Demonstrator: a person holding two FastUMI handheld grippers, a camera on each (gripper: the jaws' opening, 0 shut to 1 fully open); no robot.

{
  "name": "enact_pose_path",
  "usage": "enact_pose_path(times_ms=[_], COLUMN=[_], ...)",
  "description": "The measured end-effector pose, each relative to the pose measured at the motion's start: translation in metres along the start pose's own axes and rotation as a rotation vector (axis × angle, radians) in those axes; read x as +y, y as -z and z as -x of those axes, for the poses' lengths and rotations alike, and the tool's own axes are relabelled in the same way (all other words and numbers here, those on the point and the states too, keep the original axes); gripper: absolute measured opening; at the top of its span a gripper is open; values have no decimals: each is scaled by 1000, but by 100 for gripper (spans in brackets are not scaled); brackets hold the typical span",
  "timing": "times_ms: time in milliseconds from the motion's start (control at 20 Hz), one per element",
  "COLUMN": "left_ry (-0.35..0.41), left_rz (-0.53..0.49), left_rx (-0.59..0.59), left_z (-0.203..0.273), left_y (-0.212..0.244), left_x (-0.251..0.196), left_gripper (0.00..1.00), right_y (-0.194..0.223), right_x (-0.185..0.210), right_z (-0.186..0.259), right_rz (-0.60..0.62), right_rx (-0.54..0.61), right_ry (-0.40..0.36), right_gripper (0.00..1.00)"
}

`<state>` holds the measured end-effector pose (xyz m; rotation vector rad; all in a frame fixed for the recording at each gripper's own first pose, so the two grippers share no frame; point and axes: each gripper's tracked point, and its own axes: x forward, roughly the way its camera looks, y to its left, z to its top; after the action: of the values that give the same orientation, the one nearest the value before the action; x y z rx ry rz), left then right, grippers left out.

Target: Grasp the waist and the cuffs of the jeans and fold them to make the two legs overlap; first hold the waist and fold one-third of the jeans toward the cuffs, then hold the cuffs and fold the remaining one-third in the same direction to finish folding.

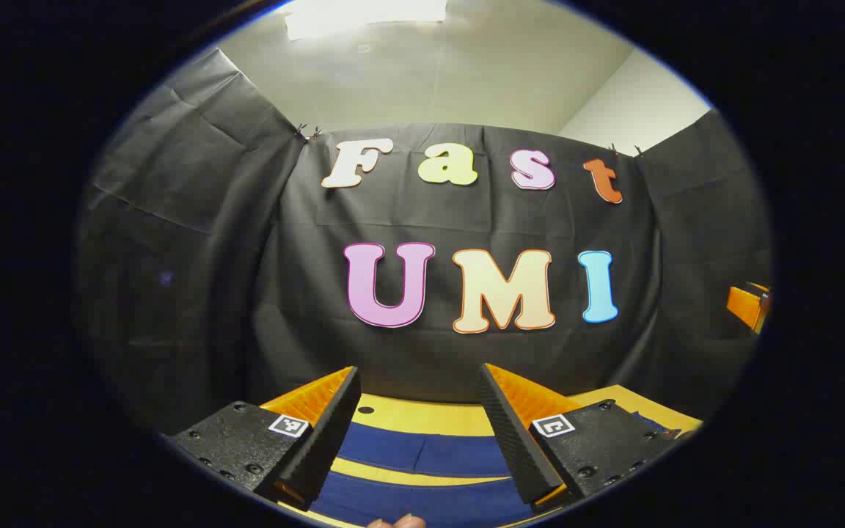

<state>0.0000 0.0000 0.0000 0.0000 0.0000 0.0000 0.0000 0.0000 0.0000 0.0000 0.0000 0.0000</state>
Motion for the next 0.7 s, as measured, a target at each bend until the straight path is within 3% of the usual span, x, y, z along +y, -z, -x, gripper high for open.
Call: enact_pose_path(times_ms=[100,700], left_ry=[-4,-35], left_rz=[-5,-43], left_rx=[3,29], left_z=[0,21], left_y=[0,17], left_x=[2,29], left_gripper=[92,93], right_y=[2,13], right_x=[1,16], right_z=[0,1], right_rz=[-6,-15], right_rx=[-2,10], right_ry=[0,-30], right_gripper=[98,98])
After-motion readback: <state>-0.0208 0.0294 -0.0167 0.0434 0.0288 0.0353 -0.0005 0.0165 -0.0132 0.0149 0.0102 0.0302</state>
